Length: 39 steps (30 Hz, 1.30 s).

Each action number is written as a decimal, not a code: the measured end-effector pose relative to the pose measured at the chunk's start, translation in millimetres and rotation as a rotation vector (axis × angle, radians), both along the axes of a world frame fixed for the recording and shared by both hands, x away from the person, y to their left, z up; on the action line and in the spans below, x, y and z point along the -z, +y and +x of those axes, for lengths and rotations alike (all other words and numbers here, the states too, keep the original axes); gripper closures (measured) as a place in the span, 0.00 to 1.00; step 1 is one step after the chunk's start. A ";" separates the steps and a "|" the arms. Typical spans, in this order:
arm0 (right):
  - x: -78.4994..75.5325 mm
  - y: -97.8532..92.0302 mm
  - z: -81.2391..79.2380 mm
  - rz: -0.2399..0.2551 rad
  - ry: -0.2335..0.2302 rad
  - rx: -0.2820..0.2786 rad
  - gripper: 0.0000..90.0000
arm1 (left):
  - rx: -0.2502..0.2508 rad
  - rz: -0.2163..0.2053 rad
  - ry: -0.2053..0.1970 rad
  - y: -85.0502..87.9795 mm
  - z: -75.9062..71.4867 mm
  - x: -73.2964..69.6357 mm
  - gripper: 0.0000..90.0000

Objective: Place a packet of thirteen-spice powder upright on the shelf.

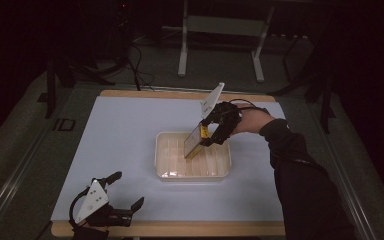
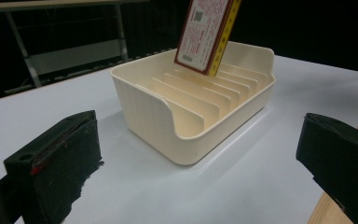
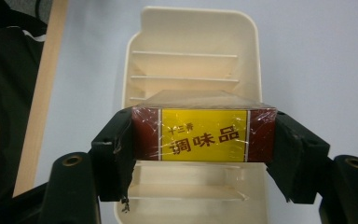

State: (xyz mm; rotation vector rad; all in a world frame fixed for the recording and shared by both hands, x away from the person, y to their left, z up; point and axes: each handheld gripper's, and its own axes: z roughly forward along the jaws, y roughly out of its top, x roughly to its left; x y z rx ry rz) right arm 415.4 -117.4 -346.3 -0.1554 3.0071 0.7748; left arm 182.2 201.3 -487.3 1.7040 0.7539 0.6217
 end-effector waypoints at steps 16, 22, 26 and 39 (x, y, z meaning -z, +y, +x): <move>20.9 11.2 2.9 -0.073 0.024 0.003 0.36 | 0.001 -0.003 -0.002 0.0 -0.5 -0.3 0.00; 29.5 18.8 4.6 -0.091 0.034 0.017 0.36 | 0.002 -0.003 -0.001 -0.3 -0.2 -0.2 0.00; 35.1 23.1 5.4 -0.094 0.038 0.024 0.36 | 0.003 0.000 0.000 -0.4 -0.2 -0.1 0.00; 52.4 35.6 7.3 -0.094 0.037 0.015 0.36 | 0.005 -0.002 -0.001 -0.2 -0.1 -0.2 0.00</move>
